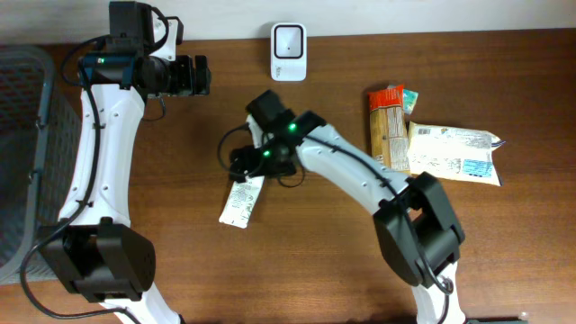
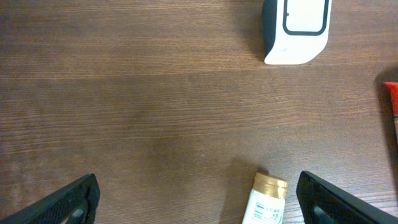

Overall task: Scan the item barcode
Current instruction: 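Reach the right gripper to the white tube and grasp it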

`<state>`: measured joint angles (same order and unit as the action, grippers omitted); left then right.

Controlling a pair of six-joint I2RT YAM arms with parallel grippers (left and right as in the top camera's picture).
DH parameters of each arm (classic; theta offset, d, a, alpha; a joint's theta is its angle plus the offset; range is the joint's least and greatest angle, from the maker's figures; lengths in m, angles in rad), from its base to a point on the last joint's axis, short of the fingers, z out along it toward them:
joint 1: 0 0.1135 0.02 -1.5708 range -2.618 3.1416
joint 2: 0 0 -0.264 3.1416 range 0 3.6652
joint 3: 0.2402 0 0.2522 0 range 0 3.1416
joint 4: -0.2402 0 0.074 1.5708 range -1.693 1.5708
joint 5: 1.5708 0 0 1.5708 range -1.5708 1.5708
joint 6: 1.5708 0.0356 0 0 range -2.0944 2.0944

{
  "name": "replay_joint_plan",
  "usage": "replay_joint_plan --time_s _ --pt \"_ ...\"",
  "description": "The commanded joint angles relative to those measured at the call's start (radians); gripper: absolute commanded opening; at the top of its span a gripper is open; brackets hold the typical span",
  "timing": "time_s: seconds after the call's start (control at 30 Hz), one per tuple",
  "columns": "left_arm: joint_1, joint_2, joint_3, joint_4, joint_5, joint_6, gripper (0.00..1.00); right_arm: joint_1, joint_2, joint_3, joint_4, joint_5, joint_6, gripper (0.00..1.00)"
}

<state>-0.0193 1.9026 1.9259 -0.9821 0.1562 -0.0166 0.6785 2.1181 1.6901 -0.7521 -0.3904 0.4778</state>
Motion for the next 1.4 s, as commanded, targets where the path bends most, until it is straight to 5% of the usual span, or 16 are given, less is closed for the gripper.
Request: replay_joint_plan --time_s 0.0,0.67,0.83,1.13,1.37 --pt "0.001 0.0 0.001 0.002 0.0 0.002 0.99 0.035 0.045 0.008 0.021 0.028 0.101 0.91" --pt "0.001 0.0 0.001 0.002 0.0 0.002 0.99 0.101 0.136 0.008 0.079 0.04 0.106 0.87" --pt "0.001 0.0 0.001 0.002 0.0 0.002 0.99 -0.002 0.112 0.01 -0.064 0.04 0.058 0.79" --pt "0.001 0.0 0.001 0.002 0.0 0.002 0.99 -0.069 0.089 0.01 -0.082 -0.094 0.059 0.84" --pt "0.001 0.0 0.001 0.002 0.0 0.002 0.99 0.028 0.137 0.009 -0.029 0.116 0.172 0.84"
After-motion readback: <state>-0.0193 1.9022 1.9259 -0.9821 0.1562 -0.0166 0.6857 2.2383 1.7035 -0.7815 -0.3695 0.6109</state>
